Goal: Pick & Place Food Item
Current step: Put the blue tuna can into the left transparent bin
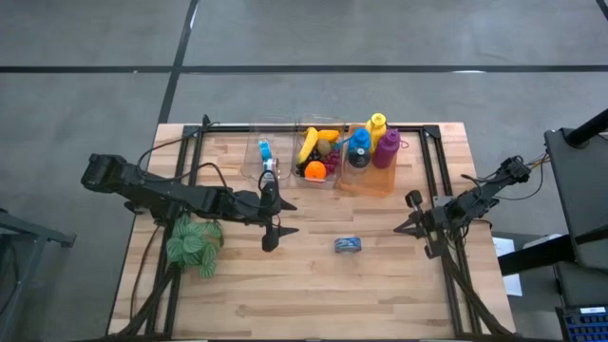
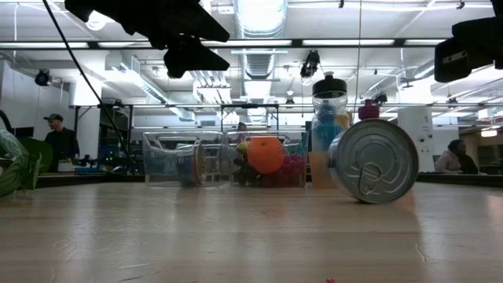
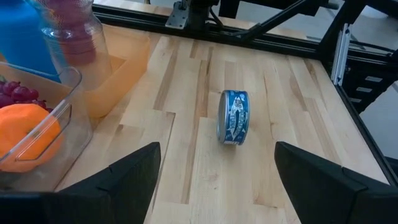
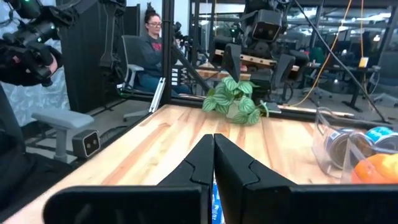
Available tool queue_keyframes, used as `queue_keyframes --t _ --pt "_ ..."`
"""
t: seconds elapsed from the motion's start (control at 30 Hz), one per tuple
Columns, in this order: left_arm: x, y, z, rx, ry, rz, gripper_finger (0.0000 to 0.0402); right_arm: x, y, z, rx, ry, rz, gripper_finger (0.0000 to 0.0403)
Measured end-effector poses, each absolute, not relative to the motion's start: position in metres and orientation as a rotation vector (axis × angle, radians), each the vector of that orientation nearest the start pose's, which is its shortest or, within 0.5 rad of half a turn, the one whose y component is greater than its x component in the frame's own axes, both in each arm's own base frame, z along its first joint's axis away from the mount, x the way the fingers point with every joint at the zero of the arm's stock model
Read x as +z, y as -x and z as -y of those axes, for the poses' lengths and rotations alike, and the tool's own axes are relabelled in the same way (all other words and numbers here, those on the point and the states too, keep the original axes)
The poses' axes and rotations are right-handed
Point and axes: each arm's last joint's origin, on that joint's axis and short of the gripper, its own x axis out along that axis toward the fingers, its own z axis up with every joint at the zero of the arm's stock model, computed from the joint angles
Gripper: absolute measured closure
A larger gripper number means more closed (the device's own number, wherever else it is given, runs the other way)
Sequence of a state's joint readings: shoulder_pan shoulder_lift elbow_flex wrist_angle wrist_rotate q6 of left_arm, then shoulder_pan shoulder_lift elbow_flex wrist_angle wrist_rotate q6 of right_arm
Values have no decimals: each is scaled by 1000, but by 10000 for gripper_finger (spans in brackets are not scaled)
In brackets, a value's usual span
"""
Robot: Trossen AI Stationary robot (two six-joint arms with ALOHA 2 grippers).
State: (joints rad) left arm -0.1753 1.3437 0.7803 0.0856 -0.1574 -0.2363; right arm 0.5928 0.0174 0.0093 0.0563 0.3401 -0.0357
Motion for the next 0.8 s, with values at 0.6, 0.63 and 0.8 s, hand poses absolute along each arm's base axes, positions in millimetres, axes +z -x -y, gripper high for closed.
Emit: queue_keyframes --t 0.6,0.63,0.8 --pt "234 -300 48 24 175 -326 80 171 -85 -46 253 -23 46 395" --pt "231 -304 49 29 177 -313 80 171 -85 -46 253 -23 46 395" --pt "213 -318 50 47 174 -307 80 171 -85 -46 253 -23 46 395"
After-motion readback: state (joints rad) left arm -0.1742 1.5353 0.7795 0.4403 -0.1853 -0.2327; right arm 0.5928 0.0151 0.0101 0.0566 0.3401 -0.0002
